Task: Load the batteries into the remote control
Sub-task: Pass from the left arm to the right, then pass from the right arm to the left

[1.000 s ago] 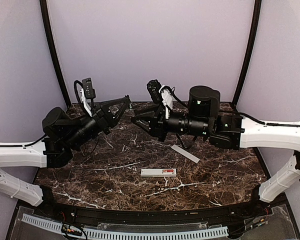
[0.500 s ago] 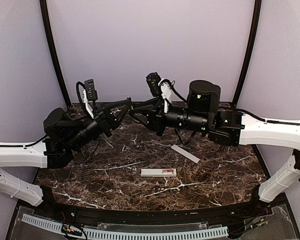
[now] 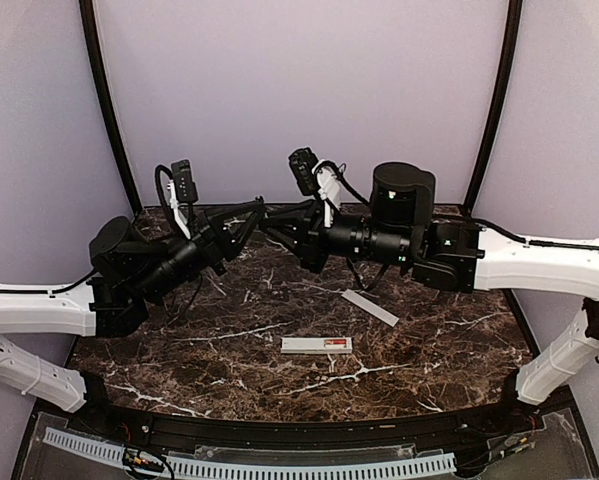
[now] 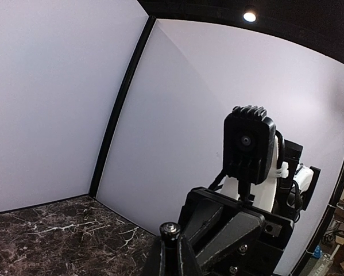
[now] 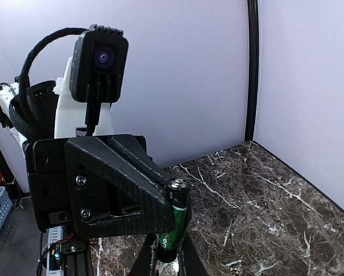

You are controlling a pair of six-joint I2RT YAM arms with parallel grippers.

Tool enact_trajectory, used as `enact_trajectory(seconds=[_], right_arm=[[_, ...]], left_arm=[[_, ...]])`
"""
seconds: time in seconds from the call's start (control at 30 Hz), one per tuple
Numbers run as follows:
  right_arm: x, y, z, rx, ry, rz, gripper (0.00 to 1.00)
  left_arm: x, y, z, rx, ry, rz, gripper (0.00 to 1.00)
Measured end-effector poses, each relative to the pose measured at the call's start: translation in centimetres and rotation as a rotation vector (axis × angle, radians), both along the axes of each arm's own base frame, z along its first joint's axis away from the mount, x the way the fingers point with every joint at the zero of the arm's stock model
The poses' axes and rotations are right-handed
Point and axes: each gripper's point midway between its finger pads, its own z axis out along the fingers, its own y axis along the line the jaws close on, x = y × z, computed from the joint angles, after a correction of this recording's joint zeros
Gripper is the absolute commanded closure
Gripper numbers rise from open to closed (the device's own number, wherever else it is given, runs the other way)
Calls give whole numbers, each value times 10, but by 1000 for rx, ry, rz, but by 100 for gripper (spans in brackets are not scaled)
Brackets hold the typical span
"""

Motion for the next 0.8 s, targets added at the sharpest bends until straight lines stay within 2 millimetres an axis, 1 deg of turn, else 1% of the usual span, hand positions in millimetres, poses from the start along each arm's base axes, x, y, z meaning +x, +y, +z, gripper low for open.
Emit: enact_trajectory(seconds=[0.03,0.17,0.23,0.27,0.3,0.33,0.4,0.53,0.6,0.63,0.73,0.8], right_arm=[[0,0,0,0,5,-3,100],[2,-1,0,-3,10,-13,100],[3,-1,0,-7,12,-17,100],[3,-1,-1,-10,12,-17,100],[3,-1,-3,-17,12,-19,100],[4,-2,-5,-27,10,-21,100],[7,-5,-10,-55,13,-27,100],[6,-18,-27,-152,24,-8,100],[11,-33,-36,-213,42,1,100],[12,-39,-38,-236,53,12,100],[12,-61,-41,-309,106,53,100],[12,-72,-41,-348,143,64,100]], left_arm=[[0,0,0,3,-6,4,100],[0,0,0,11,-20,10,100],[1,0,-1,15,-19,12,83],[1,0,-2,20,-18,15,62],[1,0,-3,23,-17,15,54],[2,-1,-5,30,-14,18,43],[2,-2,-10,54,-3,22,36],[0,3,-22,160,-10,43,35],[-5,8,-23,228,-52,50,35],[-10,10,-21,279,-101,52,32],[-28,17,-14,418,-286,32,30],[-38,22,-15,525,-434,27,30]])
